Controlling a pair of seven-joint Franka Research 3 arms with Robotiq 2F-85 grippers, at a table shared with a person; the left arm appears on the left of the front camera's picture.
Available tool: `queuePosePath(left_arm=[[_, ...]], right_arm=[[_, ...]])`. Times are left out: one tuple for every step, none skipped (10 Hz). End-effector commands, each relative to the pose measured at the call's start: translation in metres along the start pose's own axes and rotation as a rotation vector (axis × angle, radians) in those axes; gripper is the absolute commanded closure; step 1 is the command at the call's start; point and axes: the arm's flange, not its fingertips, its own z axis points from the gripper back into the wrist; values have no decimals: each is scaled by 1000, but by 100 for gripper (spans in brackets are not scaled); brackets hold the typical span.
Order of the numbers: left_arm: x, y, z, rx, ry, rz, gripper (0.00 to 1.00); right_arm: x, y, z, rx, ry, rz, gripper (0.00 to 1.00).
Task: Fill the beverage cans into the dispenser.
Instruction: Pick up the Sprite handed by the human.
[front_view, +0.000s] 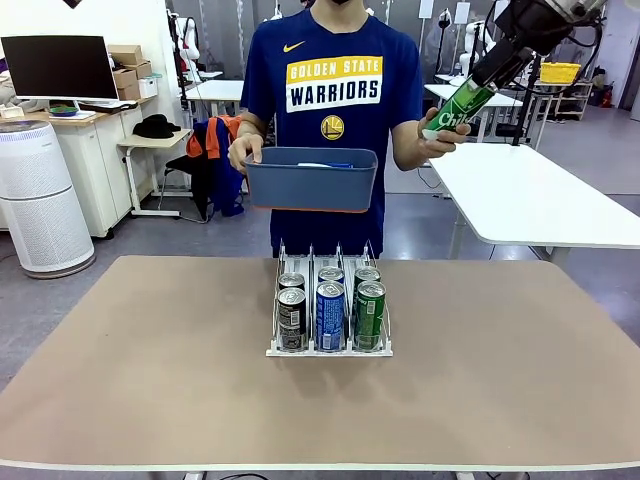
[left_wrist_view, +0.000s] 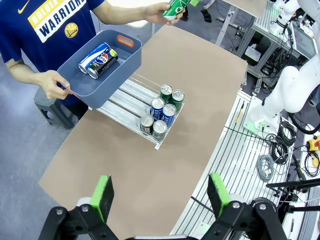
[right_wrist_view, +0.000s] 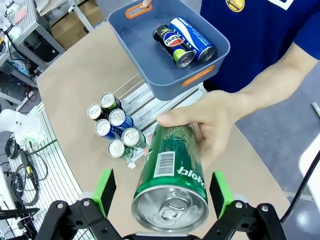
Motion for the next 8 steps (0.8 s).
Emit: queuePosePath(left_arm=[[-2, 0, 0, 12, 2, -1, 0], [-2, 0, 0, 12, 2, -1, 0], [-2, 0, 0, 12, 2, -1, 0], [-2, 0, 0, 12, 2, -1, 0], [-2, 0, 0, 12, 2, -1, 0], [-2, 0, 0, 12, 2, -1, 0], [-2, 0, 0, 12, 2, -1, 0], [-2, 0, 0, 12, 2, -1, 0]], right_arm=[[-2, -6, -1, 26, -27, 12, 0], [0, 0, 0, 0, 0, 0, 0], [0, 0, 0, 0, 0, 0, 0], [-1, -2, -1, 2, -2, -5, 0], [-4, -3, -1, 35, -32, 31, 59], [-4, -4, -1, 49, -40, 29, 60], [-4, -4, 0, 52, -39, 34, 100], [-5, -3, 0, 51, -41, 33, 100]])
